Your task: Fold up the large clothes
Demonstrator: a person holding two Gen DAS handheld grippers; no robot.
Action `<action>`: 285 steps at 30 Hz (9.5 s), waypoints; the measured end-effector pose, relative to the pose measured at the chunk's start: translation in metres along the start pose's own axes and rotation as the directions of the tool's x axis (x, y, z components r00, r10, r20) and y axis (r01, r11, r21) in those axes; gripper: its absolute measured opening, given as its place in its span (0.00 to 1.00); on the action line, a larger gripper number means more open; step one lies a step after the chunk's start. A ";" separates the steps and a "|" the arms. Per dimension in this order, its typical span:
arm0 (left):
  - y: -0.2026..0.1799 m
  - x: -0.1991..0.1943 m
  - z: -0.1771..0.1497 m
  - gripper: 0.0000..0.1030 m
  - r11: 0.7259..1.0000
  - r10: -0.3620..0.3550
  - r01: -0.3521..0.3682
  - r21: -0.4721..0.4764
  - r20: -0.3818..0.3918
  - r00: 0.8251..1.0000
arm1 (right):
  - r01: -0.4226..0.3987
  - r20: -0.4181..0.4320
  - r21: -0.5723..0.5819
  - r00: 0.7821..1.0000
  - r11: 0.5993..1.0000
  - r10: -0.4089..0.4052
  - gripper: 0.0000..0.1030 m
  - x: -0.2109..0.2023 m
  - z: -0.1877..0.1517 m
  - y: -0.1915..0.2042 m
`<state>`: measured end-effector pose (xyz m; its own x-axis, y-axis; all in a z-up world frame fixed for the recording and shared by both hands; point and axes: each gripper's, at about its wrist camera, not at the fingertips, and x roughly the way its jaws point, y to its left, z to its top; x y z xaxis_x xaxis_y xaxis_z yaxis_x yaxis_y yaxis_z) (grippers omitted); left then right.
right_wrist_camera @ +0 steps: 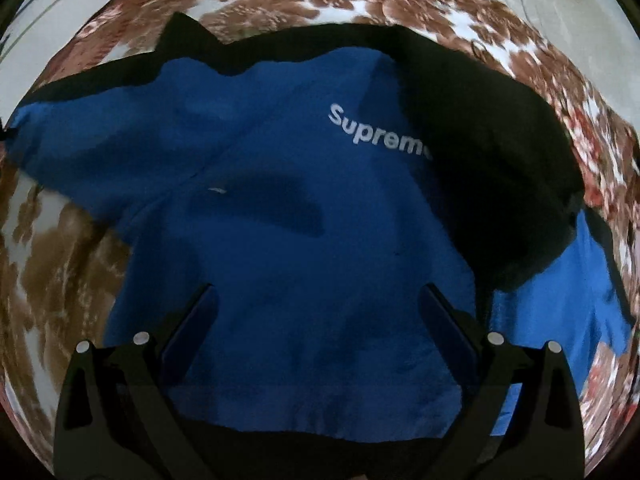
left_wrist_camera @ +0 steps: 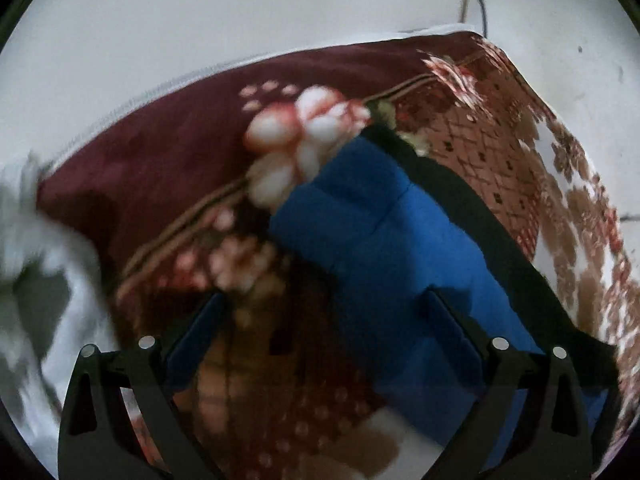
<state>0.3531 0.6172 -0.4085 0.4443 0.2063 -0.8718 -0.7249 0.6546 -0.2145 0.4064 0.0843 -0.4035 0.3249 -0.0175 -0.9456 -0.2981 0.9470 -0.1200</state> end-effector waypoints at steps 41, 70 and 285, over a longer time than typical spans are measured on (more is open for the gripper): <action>-0.539 -0.237 -0.288 0.15 0.650 -0.415 0.340 0.680 -0.057 0.908 | -0.023 0.091 -0.106 0.995 0.994 0.033 0.95 0.018 -0.045 -0.014; -0.706 -0.236 -0.574 0.67 0.195 -0.169 0.223 0.955 -0.191 0.967 | -0.228 0.203 -0.236 0.939 0.945 0.277 0.95 -0.009 -0.073 -0.127; -0.306 -0.149 -0.329 0.95 0.803 -0.281 0.336 0.493 -0.185 0.942 | -0.247 0.091 0.088 0.967 0.965 0.239 0.85 -0.048 0.016 -0.240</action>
<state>0.3353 0.1468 -0.3584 0.5248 -0.1240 -0.8421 -0.1733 0.9531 -0.2483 0.4769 -0.1365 -0.3241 0.3243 0.2386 -0.9154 -0.2885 0.9465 0.1445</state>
